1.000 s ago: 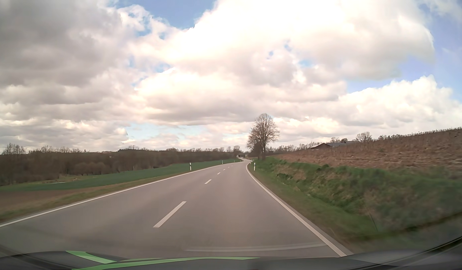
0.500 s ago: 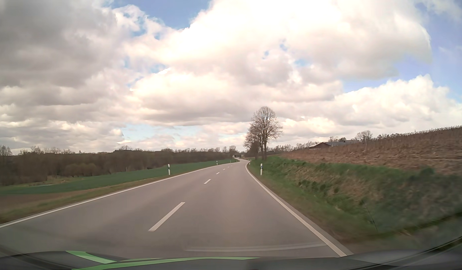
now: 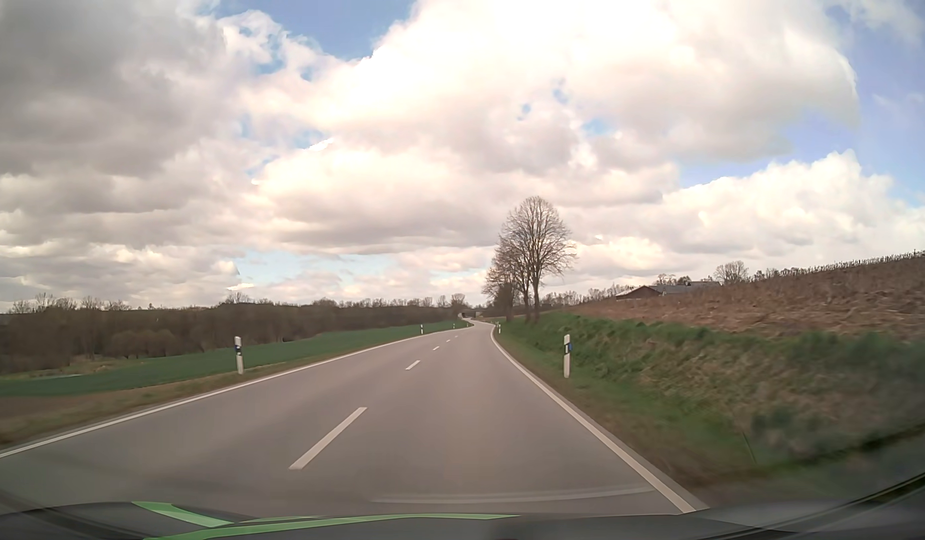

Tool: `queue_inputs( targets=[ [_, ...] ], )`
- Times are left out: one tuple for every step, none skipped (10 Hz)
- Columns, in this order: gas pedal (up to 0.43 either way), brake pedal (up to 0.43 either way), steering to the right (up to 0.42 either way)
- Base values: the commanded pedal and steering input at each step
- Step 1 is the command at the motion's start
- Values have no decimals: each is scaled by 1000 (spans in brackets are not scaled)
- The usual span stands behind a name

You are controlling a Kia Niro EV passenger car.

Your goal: Follow the waypoints while adhering to traffic rules and regulations

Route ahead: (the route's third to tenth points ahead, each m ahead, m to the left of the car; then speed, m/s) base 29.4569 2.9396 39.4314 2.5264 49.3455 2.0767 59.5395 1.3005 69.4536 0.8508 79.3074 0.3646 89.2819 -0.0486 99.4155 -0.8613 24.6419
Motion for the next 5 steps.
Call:
queue_inputs(
  targets=[
    [220,0,6],
    [220,0,6],
    [220,0,6],
    [220,0,6],
    [220,0,6]
  ],
)
